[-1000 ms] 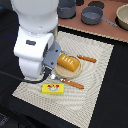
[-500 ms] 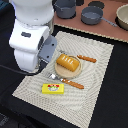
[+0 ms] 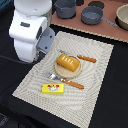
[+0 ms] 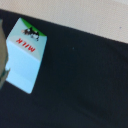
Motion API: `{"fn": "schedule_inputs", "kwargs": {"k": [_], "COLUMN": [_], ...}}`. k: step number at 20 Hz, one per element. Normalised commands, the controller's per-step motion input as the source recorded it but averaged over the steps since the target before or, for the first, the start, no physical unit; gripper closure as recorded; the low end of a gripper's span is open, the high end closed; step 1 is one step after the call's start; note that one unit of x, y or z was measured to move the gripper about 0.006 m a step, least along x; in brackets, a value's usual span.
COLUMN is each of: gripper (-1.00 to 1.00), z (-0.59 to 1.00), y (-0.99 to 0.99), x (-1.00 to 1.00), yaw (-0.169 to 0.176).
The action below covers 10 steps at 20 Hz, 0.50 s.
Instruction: Place the bread, butter, and milk from the table onto the serving area.
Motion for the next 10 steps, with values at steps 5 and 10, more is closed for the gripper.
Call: {"fn": "schedule_inputs", "kwargs": {"k": [5, 10], "gripper": [-1.0, -1.0], "z": [-0.07, -0.22], "y": [0.68, 0.47], "x": [-0.62, -0.49], "yaw": [0.007, -0.04]}}
